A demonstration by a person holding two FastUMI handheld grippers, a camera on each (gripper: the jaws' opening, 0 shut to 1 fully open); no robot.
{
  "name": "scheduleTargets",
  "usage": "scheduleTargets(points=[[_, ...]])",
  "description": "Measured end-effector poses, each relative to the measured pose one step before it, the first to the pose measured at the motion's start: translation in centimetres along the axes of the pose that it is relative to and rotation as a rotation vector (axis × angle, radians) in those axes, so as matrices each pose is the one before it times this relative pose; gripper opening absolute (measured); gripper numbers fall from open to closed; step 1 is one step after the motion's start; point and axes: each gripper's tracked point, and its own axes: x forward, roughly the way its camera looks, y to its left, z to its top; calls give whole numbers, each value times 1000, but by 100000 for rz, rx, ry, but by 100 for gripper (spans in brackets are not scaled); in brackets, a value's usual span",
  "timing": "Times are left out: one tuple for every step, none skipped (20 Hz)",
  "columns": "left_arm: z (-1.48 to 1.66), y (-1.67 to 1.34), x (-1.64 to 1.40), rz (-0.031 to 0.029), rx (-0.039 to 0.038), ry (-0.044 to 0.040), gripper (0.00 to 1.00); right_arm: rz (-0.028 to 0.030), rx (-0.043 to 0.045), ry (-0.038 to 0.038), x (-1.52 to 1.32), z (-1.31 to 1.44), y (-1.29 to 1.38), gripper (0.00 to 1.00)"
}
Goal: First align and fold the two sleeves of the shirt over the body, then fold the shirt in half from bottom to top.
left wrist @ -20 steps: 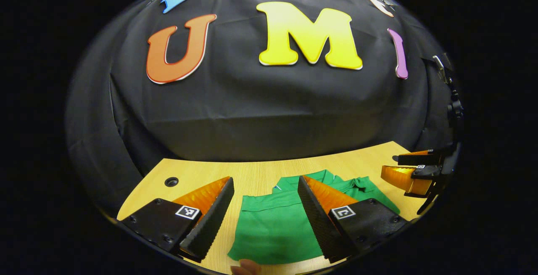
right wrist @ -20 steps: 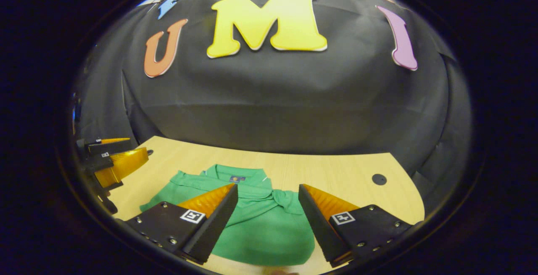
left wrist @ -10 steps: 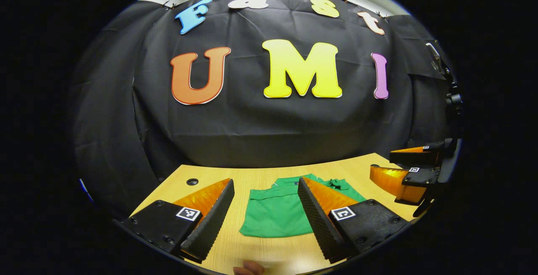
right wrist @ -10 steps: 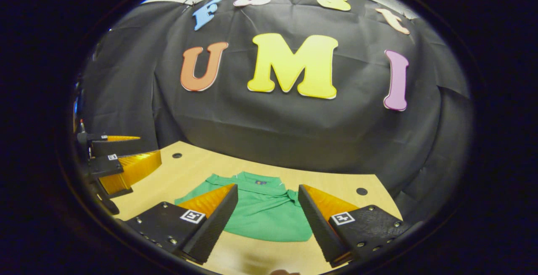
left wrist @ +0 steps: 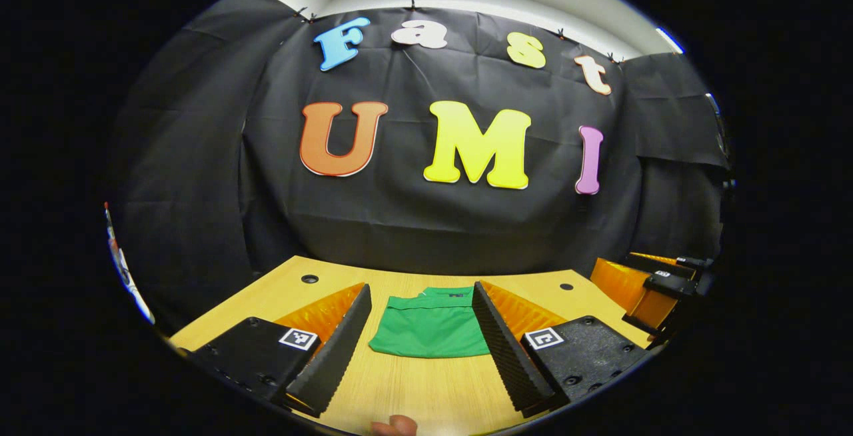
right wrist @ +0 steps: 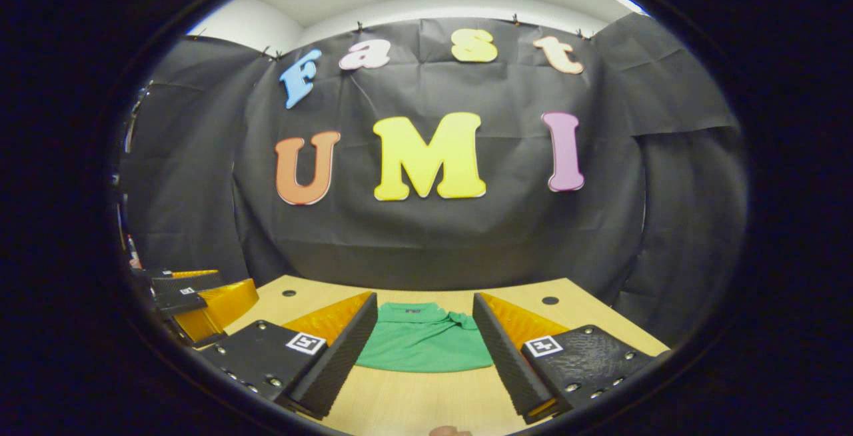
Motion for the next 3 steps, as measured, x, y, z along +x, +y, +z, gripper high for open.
scheduleTargets(points=[[-358,142,-685,699,280,-643,97,-498,-2117,-227,-1038,-539,-317,93],[-408,-94,-798,-145,1619,-409,97,-631,-1076,1427,-682,-973,-140,93],[-283,-10,-737,-36,2357,20,97,-419,534,1765,-558,-839,-49,93]])
